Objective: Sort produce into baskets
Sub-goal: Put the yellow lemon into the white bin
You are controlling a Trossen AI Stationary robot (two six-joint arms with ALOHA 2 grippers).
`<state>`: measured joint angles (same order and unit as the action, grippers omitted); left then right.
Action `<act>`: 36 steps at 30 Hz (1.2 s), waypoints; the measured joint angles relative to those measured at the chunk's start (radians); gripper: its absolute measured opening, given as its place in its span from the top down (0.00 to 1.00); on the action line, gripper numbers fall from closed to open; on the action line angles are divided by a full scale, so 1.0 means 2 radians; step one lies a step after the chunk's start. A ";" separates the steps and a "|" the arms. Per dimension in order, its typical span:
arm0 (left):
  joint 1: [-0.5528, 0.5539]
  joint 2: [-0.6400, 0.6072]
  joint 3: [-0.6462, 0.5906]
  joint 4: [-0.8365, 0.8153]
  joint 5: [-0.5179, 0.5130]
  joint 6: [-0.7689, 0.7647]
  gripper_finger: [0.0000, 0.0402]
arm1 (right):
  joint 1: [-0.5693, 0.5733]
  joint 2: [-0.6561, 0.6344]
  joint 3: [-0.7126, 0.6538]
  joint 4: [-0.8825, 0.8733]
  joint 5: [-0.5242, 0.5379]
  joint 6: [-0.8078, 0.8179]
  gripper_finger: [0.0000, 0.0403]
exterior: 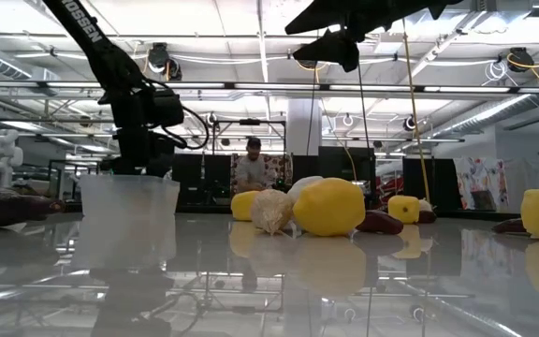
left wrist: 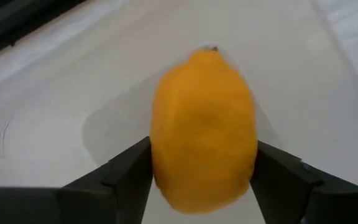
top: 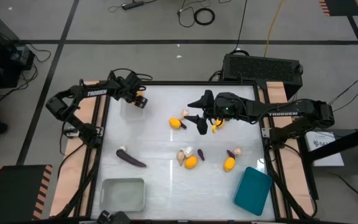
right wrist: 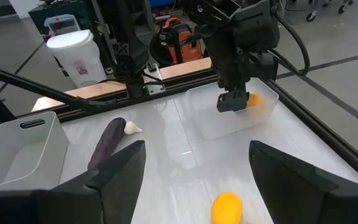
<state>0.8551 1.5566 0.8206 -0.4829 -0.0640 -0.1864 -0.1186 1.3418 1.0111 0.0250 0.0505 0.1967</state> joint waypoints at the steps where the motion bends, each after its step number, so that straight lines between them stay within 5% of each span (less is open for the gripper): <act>1: 0.000 0.000 0.004 -0.007 0.000 -0.004 0.36 | 0.000 0.000 0.000 0.000 0.000 0.000 0.31; 13: -0.002 -0.062 0.080 -0.107 0.005 0.009 0.26 | 0.000 0.000 0.000 0.000 0.000 0.000 0.31; 20: -0.075 -0.115 0.082 -0.110 0.090 0.034 0.25 | 0.004 0.000 0.000 0.000 0.000 0.017 0.31; 27: -0.205 -0.096 0.082 -0.045 0.105 0.118 0.25 | 0.005 0.000 0.000 0.000 0.000 0.056 0.31; 36: -0.322 -0.032 0.082 0.063 0.071 0.377 0.25 | 0.009 0.000 0.000 -0.023 0.000 0.134 0.31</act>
<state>0.2102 1.4924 0.9851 -0.3571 0.0771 0.5682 -0.1011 1.3418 1.0111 -0.0213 0.0503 0.4645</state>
